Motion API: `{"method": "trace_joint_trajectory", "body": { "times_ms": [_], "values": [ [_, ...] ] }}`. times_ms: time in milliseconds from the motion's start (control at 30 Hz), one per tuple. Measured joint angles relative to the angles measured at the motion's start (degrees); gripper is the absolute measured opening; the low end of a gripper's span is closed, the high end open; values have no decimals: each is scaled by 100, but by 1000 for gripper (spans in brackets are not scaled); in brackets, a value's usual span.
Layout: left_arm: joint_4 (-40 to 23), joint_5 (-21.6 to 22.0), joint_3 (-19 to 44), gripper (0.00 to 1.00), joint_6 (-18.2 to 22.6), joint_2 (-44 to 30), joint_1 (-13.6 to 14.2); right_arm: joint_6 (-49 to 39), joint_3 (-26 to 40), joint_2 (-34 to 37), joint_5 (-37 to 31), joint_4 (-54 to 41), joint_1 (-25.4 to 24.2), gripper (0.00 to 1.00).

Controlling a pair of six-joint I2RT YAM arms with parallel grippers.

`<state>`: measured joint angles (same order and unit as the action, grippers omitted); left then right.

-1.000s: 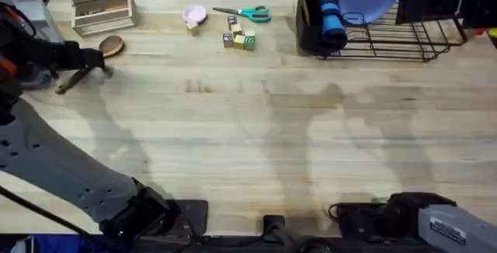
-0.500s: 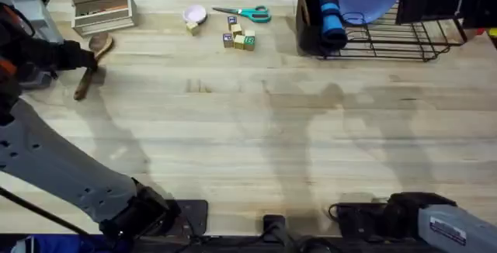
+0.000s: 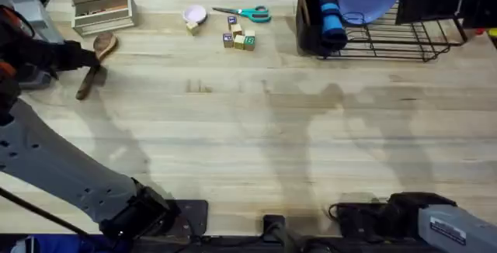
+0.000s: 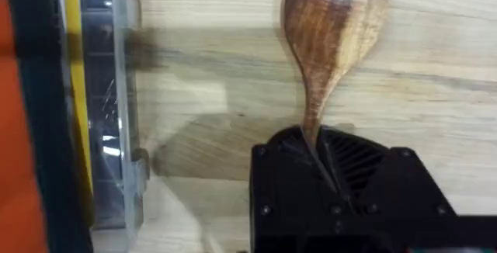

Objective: Pick up the spoon on the table one by one and put them onto the rack

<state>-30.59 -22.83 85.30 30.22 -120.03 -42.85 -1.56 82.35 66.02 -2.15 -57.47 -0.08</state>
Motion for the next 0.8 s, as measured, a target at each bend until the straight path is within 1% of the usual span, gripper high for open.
{"method": "trace_joint_trajectory", "body": {
  "times_ms": [133, 300, 467, 633, 800],
  "values": [
    [-137, -11, -14, 41, -2, 100, 60, 0, 0, 0, 0, 0, 0, 993],
    [-226, -13, -24, 41, -1, 571, 211, 0, 0, 0, 0, 0, 0, 993],
    [-293, -35, -24, 41, 0, 1169, 394, 1, 0, 0, 0, 0, 0, 993],
    [-329, -52, -24, 43, 0, 1568, 587, 0, 0, 0, 0, 0, 0, 993],
    [-334, -222, -24, 42, 0, 1974, 818, 0, 0, 0, 0, 0, 0, 993]
  ]
}}
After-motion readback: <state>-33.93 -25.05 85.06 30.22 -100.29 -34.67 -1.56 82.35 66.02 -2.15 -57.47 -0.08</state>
